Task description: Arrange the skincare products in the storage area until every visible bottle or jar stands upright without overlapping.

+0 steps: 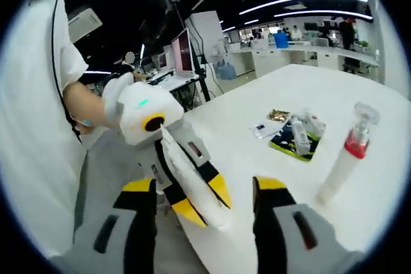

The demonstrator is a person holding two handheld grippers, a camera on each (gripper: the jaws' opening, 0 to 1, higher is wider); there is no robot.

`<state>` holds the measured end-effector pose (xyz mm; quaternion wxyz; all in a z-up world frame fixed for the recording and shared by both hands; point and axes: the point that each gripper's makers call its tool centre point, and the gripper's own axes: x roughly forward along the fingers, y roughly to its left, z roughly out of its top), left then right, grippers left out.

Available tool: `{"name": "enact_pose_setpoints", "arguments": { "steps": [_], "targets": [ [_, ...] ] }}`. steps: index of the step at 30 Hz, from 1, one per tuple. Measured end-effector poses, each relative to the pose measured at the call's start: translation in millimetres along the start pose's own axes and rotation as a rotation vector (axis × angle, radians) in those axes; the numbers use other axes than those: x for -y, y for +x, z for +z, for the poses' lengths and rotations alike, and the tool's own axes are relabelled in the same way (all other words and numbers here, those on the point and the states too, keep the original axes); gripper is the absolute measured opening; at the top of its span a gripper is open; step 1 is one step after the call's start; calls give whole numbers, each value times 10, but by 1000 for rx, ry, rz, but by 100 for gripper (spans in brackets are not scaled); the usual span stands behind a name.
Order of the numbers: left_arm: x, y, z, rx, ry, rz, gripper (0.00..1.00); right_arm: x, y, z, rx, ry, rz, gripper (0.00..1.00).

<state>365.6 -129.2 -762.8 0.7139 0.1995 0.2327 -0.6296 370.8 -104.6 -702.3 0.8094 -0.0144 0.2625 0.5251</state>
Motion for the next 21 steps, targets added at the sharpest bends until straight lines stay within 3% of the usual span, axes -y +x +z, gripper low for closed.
{"name": "enact_pose_setpoints", "arguments": {
  "steps": [12, 21],
  "targets": [
    [-218, 85, 22, -7, 11, 1, 19, 88, -167, -151, 55, 152, -133, 69],
    [-508, 180, 40, -1, -6, 10, 19, 101, -329, -299, 49, 177, -223, 77]
  ]
}}
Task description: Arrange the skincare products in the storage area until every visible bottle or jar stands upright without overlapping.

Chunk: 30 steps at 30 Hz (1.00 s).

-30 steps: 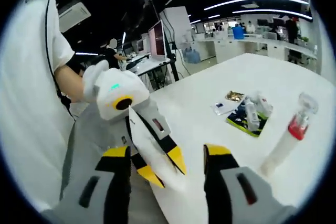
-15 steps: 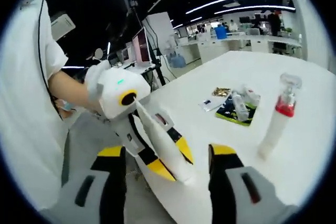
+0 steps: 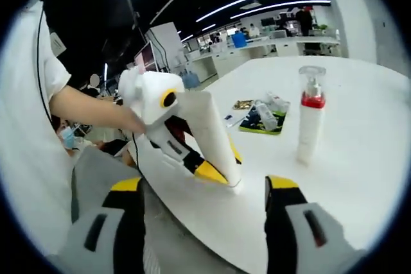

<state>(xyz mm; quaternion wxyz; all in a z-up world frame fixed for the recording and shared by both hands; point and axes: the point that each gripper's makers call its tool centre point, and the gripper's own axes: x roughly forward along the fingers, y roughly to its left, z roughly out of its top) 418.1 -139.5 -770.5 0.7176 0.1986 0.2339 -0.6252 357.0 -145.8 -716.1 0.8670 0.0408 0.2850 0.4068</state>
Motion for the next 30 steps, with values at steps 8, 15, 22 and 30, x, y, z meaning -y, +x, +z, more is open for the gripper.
{"name": "enact_pose_setpoints", "arguments": {
  "steps": [8, 15, 22, 30],
  "targets": [
    [-253, 69, 27, -6, -29, 18, 19, 72, -78, 23, 20, 0, -64, 77],
    [-437, 127, 49, -12, -38, 27, 19, 79, -131, 37, 31, -17, -107, 77],
    [-675, 197, 103, -11, -66, 37, 19, 227, -223, 27, 47, -21, -176, 77],
    [-799, 377, 230, -5, -20, 24, 19, 309, -249, 30, 73, -7, -221, 75]
  ]
}}
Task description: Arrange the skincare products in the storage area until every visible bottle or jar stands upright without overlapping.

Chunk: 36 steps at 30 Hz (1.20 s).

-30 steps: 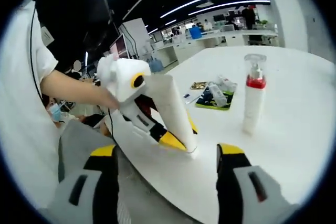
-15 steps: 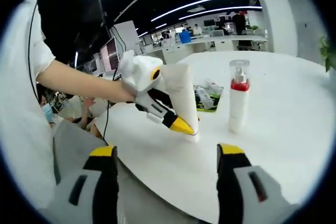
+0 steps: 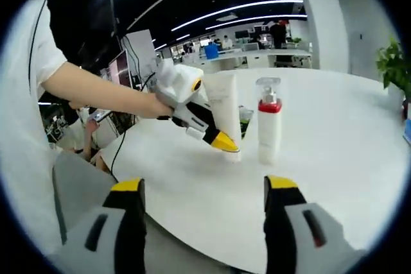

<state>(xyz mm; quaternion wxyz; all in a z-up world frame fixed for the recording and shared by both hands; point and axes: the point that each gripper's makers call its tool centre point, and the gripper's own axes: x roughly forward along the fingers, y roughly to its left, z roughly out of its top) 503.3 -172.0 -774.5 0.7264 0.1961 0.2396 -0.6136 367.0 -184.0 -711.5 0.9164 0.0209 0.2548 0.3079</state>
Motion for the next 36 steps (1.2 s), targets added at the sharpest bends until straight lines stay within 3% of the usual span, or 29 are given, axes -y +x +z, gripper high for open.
{"name": "enact_pose_setpoints", "arguments": {
  "steps": [9, 23, 29, 33, 36],
  "targets": [
    [-110, 163, 101, 18, 18, -10, 19, 18, 10, 0, -2, -4, -14, 73],
    [-148, 228, 66, -16, 30, -25, 20, 43, 13, 10, 7, 17, -17, 74],
    [-145, 237, -16, -66, -6, -20, 20, 33, 17, 3, 3, 11, -13, 74],
    [-87, 218, -94, -86, -10, -27, 29, 27, 19, 0, 2, 11, -9, 74],
    [-80, 170, -123, -88, -25, -15, 29, 26, 20, 1, 3, 11, -9, 74]
  ]
}}
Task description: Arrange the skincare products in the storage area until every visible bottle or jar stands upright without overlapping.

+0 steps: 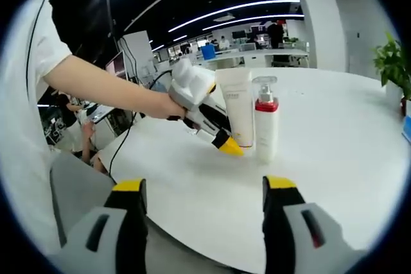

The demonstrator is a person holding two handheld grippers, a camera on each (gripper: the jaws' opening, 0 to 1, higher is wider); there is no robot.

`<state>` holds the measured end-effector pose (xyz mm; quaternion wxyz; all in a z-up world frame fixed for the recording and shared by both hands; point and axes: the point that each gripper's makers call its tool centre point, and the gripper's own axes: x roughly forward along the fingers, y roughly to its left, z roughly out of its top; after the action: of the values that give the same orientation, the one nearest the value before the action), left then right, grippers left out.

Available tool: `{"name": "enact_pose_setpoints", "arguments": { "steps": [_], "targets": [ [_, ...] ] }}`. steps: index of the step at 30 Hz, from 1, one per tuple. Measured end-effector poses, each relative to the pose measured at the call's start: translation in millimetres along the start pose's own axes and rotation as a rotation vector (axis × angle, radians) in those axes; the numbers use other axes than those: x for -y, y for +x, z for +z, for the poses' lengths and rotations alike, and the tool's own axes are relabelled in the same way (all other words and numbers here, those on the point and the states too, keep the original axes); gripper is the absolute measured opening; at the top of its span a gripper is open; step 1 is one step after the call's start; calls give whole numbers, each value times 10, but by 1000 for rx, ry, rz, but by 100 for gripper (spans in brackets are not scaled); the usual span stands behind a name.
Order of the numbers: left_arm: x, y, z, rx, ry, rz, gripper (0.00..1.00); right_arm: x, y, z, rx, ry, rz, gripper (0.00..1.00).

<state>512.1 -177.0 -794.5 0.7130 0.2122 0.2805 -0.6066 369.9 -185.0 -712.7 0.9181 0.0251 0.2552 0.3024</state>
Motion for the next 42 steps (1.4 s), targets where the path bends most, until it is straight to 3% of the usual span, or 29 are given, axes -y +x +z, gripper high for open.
{"name": "enact_pose_setpoints", "arguments": {
  "steps": [11, 20, 42],
  "targets": [
    [42, -283, -134, 19, -108, 71, 44, -10, 6, -4, -2, -12, 1, 73],
    [170, -540, -318, 38, -255, 127, 51, -10, 0, 12, 8, -5, 3, 73],
    [708, -1155, -674, 104, -539, 244, 68, -55, -3, -21, -7, -36, 33, 72]
  ]
}}
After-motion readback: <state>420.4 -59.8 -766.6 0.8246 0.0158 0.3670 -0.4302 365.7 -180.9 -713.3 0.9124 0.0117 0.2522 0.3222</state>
